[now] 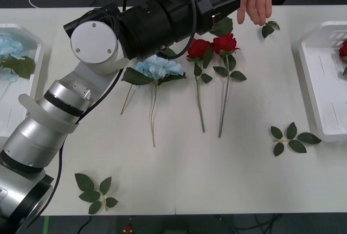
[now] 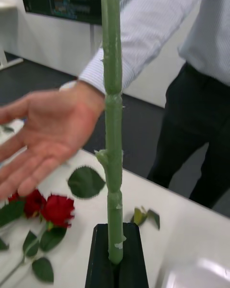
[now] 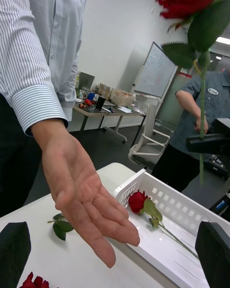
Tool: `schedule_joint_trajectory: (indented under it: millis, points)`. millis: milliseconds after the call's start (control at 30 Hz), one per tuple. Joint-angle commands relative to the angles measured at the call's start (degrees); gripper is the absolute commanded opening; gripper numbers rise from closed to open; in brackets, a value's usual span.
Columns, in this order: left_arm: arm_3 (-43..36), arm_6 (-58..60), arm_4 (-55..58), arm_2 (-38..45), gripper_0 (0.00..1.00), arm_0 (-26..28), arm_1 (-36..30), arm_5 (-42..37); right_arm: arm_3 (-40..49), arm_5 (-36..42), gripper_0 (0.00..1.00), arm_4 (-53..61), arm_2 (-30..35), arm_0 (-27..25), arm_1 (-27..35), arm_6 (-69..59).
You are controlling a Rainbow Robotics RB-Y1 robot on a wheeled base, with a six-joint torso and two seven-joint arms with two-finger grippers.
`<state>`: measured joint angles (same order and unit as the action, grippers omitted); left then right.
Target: Place the red flowers into the right box and the blue flowers into the left box. If a person shows an open palm, hand one flower to the person first, then continue sorting.
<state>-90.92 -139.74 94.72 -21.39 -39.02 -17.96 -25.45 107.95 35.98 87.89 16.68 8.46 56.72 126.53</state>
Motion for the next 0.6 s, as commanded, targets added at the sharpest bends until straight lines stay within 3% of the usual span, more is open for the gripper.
schedule_joint_trajectory:
  millis: [33,300,600]
  points:
    - [-1.1,-1.7,0.2,-0.7,1.0,-1.9,0.4,-0.4,-1.7,-4.3,0.0,-1.2,-5.2,8.7,-4.8,-2.1]
    - [-1.1,-1.7,0.2,-0.7,1.0,-1.9,0.4,-0.4,-7.2,-13.2,0.0,-6.6,-13.4,16.0,-10.9,-1.6]
    - [-1.1,-1.7,0.2,-0.7,1.0,-1.9,0.4,-0.4,-14.4,-15.9,0.0,-16.6,-16.8,23.0,-16.7,-1.4]
